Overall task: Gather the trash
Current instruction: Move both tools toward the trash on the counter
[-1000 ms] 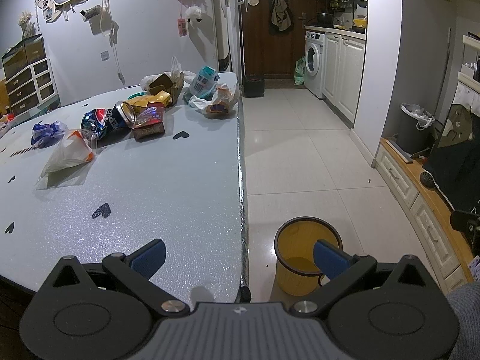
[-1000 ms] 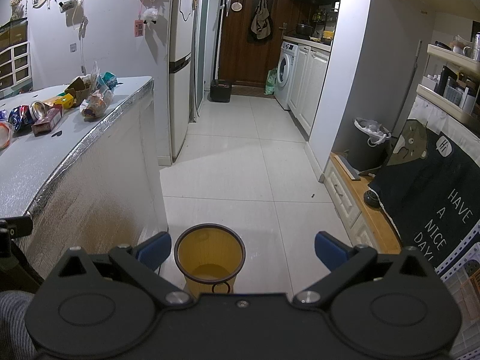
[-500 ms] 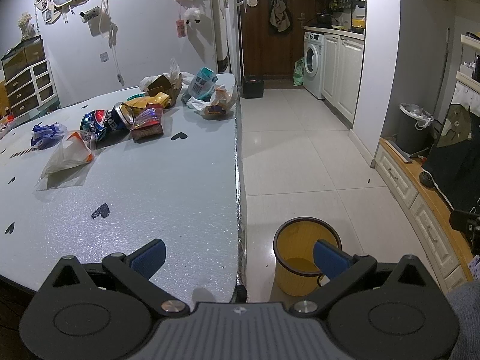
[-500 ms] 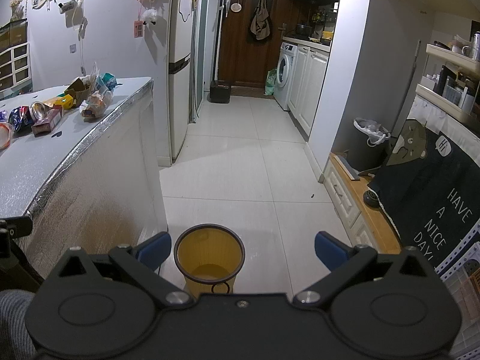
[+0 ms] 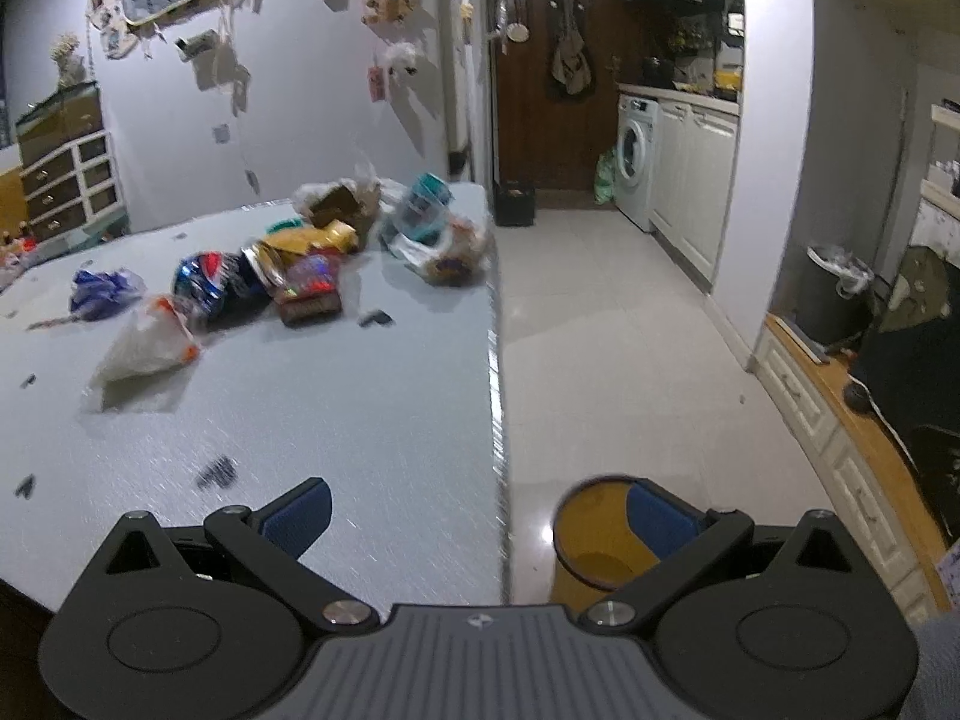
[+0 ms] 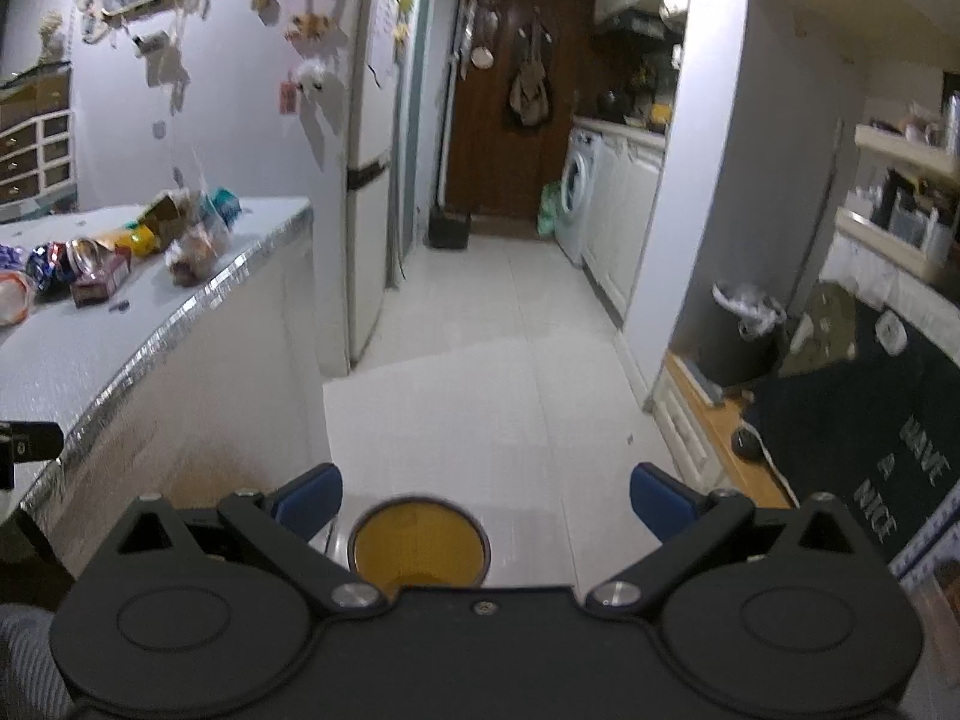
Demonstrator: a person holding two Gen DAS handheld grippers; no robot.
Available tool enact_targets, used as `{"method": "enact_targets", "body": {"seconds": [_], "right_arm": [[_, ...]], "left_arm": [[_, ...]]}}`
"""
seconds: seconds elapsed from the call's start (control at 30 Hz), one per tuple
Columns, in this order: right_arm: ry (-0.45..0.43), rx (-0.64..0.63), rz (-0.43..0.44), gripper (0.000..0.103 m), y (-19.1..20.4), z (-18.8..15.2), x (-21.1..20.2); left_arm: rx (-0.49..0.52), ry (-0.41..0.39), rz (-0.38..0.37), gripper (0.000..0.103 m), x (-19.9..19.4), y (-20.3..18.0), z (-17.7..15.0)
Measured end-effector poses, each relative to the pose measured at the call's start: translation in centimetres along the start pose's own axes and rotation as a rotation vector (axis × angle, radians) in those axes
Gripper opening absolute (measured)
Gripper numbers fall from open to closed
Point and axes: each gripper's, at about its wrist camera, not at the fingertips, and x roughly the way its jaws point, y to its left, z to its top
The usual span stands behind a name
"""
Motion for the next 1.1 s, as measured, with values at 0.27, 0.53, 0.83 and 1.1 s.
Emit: {"method": "enact_targets", "body": {"seconds": [0.27,0.53,0.83,1.1], "right_arm": [[-0.121,-0.044,0.096,0.103,0.7,3.1,0.7],[-0.214,-0.026,0.175,0.103,2.7,7.1,2.2],[-0.256,0.020,0.287,0.103,7.6,12.2,6.6],[-0.191,0.079,0.393,0.103,12.7,14.9,12.8]], "left_arm": [[-0.064,-0.061,0.051,0.103,0.2,3.8,2.8],[-0.054,-0.122,0.133,0.103,1.2,8.6,5.8],[-0.064,-0.082,0.216,0.103,4.6,16.2,8.5],[-0.099,-0.028,0.204,0.103,7.5,22.8,9.5]]}}
